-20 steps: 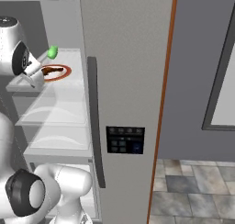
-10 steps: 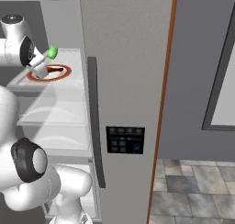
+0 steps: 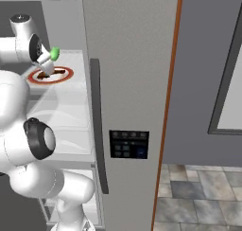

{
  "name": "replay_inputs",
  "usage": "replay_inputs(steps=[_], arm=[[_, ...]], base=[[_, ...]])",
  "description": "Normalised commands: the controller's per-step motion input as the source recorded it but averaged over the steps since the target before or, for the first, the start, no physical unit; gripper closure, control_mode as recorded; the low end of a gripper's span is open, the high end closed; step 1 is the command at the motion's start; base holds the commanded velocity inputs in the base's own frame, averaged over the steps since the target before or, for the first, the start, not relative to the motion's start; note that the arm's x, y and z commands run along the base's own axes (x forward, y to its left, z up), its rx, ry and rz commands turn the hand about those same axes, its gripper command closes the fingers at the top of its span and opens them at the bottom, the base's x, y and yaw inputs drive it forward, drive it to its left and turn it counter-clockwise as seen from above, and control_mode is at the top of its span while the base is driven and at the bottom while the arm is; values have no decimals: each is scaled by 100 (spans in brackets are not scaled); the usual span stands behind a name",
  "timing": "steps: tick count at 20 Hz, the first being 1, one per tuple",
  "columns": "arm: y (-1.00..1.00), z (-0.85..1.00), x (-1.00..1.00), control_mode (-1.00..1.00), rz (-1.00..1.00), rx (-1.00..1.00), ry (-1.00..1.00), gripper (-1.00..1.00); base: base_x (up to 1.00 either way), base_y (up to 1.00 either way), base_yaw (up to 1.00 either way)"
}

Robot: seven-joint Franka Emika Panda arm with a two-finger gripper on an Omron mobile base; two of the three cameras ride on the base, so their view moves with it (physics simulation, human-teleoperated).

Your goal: Retrieve the chicken drumstick from the fridge and place it on the saucepan with marinade on the stove.

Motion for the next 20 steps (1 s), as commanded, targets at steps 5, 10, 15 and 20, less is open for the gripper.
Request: replay_inputs(steps=[5,10,15,20], arm=[[0,-21,43,-100,0,-7,2,-100],[0,-40,35,-100,0,-11,0,-100],[14,-23,40,-100,0,-3,0,-100],[37,0,47,-100,0,0,0,-100]], base=[[0,0,0],[0,0,0],[0,0,0],[0,0,0]])
